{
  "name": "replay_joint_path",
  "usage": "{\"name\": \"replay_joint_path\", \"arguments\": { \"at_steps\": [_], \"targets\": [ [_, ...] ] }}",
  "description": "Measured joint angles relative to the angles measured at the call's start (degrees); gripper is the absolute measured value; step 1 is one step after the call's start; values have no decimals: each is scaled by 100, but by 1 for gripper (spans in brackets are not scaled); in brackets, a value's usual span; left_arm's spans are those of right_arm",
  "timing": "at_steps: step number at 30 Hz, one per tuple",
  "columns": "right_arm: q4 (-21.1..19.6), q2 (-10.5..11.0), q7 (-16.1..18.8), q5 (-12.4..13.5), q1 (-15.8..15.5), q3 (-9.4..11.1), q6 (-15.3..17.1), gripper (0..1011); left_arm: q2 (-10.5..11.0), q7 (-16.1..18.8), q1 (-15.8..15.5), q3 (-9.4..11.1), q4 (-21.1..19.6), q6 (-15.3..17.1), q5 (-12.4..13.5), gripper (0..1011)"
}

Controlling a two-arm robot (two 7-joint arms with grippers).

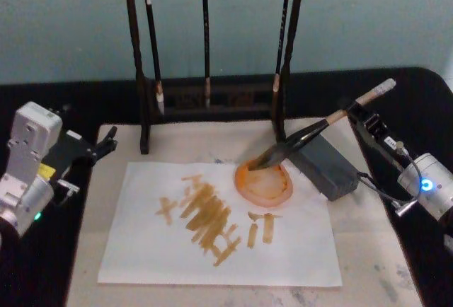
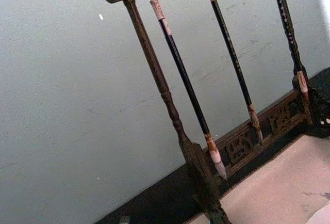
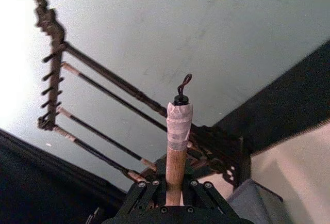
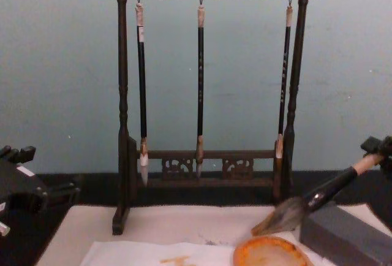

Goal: Pick up the brush from the inkstone, write on the paper, then place the brush back to its original position.

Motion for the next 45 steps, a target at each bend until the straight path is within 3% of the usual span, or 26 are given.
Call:
{"name": "replay_joint_path", "arguments": {
  "at_steps": [20,45],
  "targets": [
    [435,-91,-360,436,137,-207,-4,163,0,0,0,0,0,0,0,1009],
    [605,-51,-584,635,255,-522,-279,163,0,0,0,0,0,0,0,1009]
  ]
}}
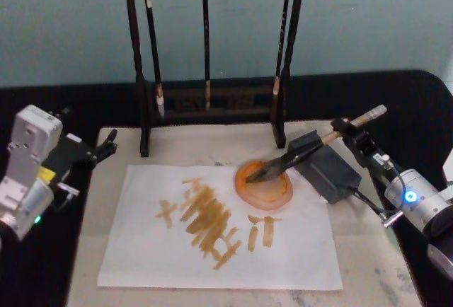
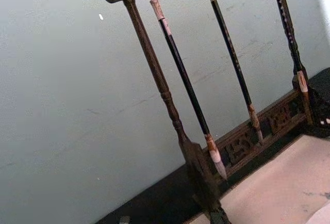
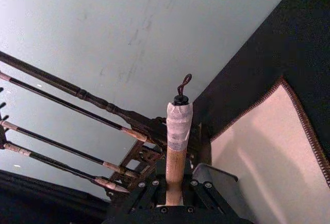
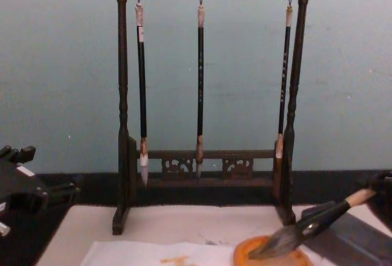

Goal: Pick up the brush from the inkstone, write on the paper, then place the brush back to its original position.

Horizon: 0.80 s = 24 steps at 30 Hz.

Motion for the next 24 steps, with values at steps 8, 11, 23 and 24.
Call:
{"name": "replay_joint_path", "arguments": {
  "at_steps": [8,11,23,24],
  "targets": [
    [-60,70,-35,89,-30,-88,-64,163,0,0,0,0,0,0,0,1010],
    [-81,93,-49,127,-47,-116,-90,163,0,0,0,0,0,0,0,1010],
    [-111,127,-83,167,-55,-176,-135,163,0,0,0,0,0,0,0,1010],
    [-111,126,-82,166,-55,-173,-134,163,0,0,0,0,0,0,0,1010]
  ]
}}
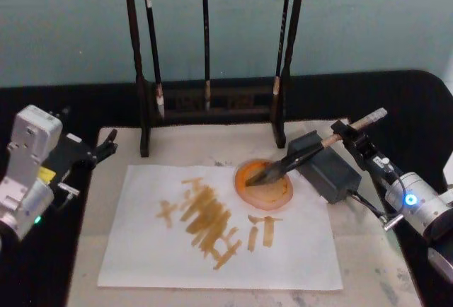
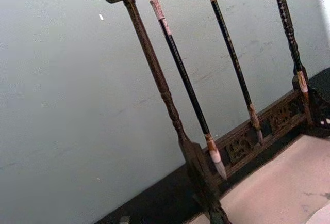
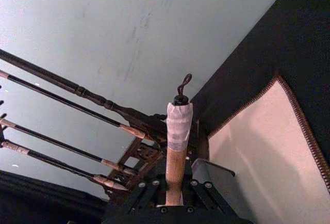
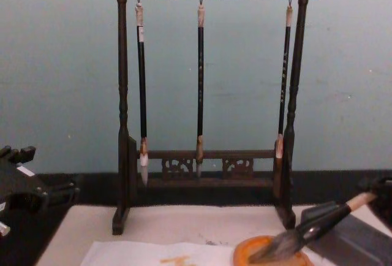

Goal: Pick up the brush from the inkstone, write on the paper, then place the brush back to its original position.

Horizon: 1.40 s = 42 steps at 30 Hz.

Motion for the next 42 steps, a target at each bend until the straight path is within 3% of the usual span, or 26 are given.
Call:
{"name": "replay_joint_path", "arguments": {
  "at_steps": [8,31,36,42],
  "targets": [
    [0,-4,5,-3,-2,10,5,165,0,0,0,0,0,0,0,1010],
    [8,-9,14,-10,-2,22,14,889,0,0,0,0,0,0,0,1010],
    [8,-9,14,-12,-2,22,14,997,0,0,0,0,0,0,0,1009],
    [5,-7,14,-11,-4,20,10,1000,0,0,0,0,0,0,0,1009]
  ]
}}
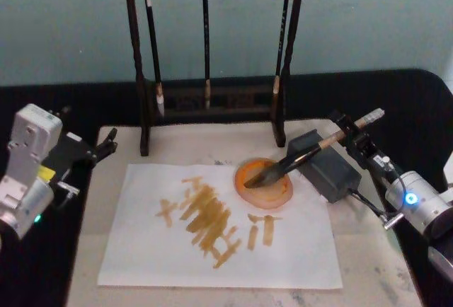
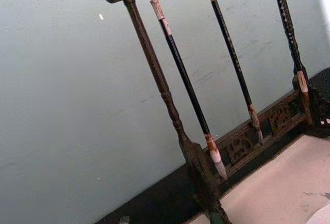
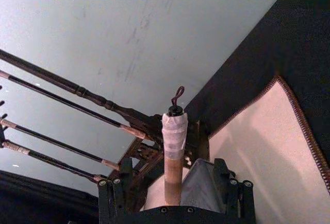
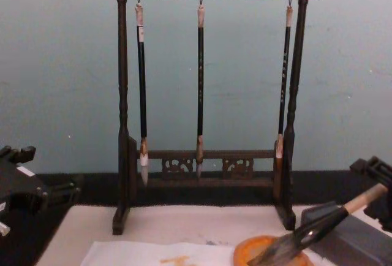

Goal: Pick up the brush from the inkstone, write on the paper, then place the brush back to its original position.

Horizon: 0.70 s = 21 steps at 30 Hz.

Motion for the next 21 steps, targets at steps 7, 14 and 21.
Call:
{"name": "replay_joint_path", "arguments": {
  "at_steps": [7,14,21],
  "targets": [
    [-410,185,-109,121,-262,9,-200,1000,0,0,0,0,0,0,0,1010],
    [-1001,409,-345,152,-641,64,-465,1000,0,0,0,0,0,0,0,1010],
    [-1653,688,-766,80,-1014,43,-657,1000,0,0,0,0,0,0,0,1009]
  ]
}}
